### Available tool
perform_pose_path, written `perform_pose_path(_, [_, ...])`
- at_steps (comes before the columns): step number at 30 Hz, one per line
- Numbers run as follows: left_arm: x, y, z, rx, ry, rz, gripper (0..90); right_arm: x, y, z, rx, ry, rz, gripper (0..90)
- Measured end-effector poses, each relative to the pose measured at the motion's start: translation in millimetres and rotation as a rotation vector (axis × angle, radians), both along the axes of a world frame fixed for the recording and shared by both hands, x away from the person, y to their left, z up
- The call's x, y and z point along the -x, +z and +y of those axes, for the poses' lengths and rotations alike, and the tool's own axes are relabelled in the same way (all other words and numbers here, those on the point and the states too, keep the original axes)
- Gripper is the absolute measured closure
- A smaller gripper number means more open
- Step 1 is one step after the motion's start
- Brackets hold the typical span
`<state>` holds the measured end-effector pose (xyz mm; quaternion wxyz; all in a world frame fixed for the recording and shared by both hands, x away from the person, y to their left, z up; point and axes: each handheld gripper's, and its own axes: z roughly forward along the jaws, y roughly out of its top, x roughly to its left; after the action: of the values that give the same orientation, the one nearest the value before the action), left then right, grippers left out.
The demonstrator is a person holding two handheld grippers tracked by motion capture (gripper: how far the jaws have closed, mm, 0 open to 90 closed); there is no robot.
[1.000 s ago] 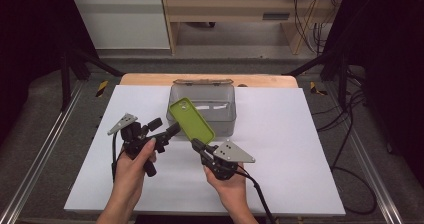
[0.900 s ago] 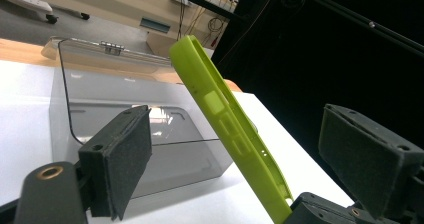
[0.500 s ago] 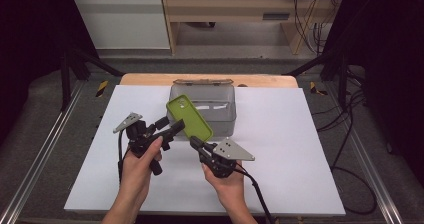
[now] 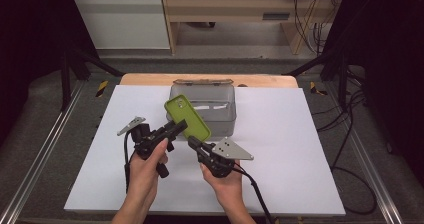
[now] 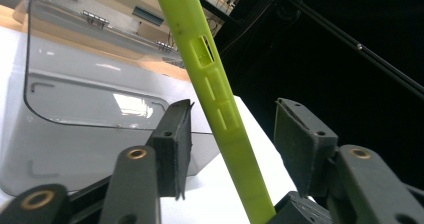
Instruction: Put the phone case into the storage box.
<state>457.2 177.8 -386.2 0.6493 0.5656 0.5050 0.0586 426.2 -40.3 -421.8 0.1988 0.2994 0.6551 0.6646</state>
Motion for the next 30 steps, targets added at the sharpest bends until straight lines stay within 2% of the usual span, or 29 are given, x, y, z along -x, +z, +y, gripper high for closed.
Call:
perform_pose_path(14, [-1.0, -4.5, 3.6, 0.029, 0.03, 0.008, 66.5, 0.2, -2.8, 6.1, -0.014, 0.012, 0.012, 88.2])
perform_pose_path(20, [-0.9, -7.3, 5.2, 0.06, 0.045, 0.018, 71.8, 0.4, -4.1, 9.0, -0.016, 0.016, 0.019, 88.2])
perform_pose_path(26, [1.1, -7.9, 5.6, 0.11, 0.054, 0.028, 76.6, -1.2, -7.3, 12.9, -0.031, 0.025, 0.055, 88.1])
perform_pose_path(30, [2.7, -6.0, 5.8, 0.097, 0.065, 0.019, 77.3, -3.4, -8.0, 14.0, -0.052, 0.038, 0.079, 87.7])
